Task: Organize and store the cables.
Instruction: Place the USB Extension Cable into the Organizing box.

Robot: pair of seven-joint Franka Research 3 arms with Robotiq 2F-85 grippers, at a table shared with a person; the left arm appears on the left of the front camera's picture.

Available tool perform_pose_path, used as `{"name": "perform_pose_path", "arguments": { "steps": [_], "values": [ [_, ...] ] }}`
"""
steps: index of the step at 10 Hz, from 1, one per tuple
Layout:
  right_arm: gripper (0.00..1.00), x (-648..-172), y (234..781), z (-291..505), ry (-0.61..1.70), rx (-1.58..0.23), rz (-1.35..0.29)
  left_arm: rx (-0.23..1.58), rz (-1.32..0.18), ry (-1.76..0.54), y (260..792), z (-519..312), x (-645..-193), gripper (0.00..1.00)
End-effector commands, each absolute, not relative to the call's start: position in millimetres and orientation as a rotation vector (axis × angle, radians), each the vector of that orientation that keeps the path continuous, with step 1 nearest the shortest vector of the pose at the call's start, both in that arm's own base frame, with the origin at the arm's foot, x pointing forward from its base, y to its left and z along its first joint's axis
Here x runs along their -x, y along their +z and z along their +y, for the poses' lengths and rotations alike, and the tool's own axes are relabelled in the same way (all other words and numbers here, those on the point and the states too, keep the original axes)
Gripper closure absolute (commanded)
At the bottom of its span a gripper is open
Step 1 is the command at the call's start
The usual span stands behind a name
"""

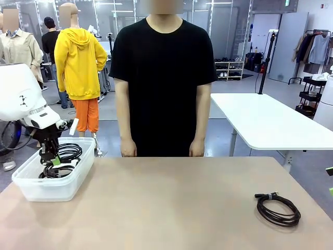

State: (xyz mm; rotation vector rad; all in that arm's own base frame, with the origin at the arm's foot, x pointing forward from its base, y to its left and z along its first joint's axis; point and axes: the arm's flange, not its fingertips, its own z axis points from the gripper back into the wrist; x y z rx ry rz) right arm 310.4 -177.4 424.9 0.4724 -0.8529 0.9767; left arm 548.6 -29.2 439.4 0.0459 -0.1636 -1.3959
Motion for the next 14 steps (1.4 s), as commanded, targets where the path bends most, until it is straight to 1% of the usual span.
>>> {"name": "perform_pose_path", "arguments": {
  "steps": [1, 2, 3, 5, 7, 8, 9, 12, 13, 14],
  "values": [
    [0.0, -312, 428, -177, 0.965, -0.481, -0.864, -0.074, -0.152, -1.382, 429, -25, -549, 0.69],
    [0.0, -312, 428, -177, 0.965, -0.481, -0.864, -0.074, -0.145, -1.385, 427, -24, -548, 0.54],
    [0.0, -312, 428, -177, 0.965, -0.481, -0.864, -0.075, -0.145, -1.387, 427, -24, -548, 0.32],
    [0.0, -312, 428, -177, 0.965, -0.481, -0.864, -0.078, -0.147, -1.389, 429, -24, -547, 0.0],
    [0.0, -312, 428, -177, 0.965, -0.481, -0.864, -0.085, -0.158, -1.387, 431, -23, -544, 0.0],
    [0.0, -312, 428, -177, 0.965, -0.481, -0.864, -0.089, -0.164, -1.378, 432, -21, -542, 0.05],
    [0.0, -312, 428, -177, 0.965, -0.481, -0.864, -0.092, -0.171, -1.371, 434, -20, -541, 0.0],
    [0.0, -312, 428, -177, 0.965, -0.481, -0.864, -0.118, -0.213, -1.321, 440, -19, -535, 0.0],
    [0.0, -312, 428, -177, 0.965, -0.481, -0.864, -0.072, -0.174, -1.366, 441, -21, -547, 0.0],
    [0.0, -312, 428, -177, 0.965, -0.481, -0.864, -0.072, -0.174, -1.366, 441, -21, -547, 0.0]
  ]
}}
